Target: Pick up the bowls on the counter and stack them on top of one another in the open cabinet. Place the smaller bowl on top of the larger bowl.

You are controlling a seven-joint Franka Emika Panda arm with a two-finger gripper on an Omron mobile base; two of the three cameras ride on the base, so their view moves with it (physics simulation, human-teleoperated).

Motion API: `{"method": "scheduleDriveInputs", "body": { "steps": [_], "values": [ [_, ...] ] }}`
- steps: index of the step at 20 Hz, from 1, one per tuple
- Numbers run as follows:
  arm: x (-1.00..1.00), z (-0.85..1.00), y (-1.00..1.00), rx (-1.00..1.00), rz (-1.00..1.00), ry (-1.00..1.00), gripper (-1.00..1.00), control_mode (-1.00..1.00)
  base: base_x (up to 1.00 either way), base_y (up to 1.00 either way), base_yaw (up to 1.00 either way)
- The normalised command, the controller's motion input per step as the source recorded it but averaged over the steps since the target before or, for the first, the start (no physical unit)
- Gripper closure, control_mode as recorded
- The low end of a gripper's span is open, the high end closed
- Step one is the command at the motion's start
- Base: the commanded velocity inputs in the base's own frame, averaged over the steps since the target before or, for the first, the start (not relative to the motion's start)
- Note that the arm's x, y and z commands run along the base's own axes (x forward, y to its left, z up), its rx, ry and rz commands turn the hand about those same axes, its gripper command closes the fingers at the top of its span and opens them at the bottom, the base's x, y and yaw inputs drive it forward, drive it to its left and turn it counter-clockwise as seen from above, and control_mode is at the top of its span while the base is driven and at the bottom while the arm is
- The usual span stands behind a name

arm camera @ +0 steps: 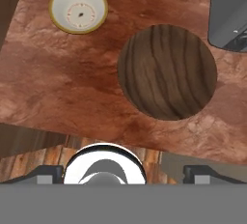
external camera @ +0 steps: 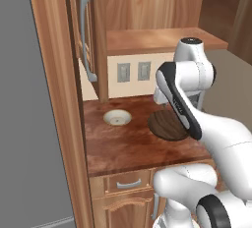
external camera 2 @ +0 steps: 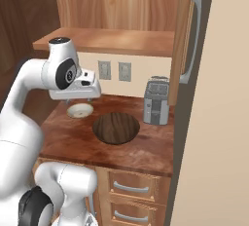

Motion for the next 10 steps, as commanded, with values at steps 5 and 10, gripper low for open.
{"method": "scheduleDriveInputs", "body": {
  "steps": [5, 10],
  "values": [
    [-0.22, -0.14, 0.07, -0.05, 0.06, -0.04, -1.0, -1.0, 0.0, 0.0, 0.0],
    [-0.21, -0.18, 0.06, -0.03, 0.06, -0.13, -1.0, -1.0, 0.0, 0.0, 0.0]
  ]
}}
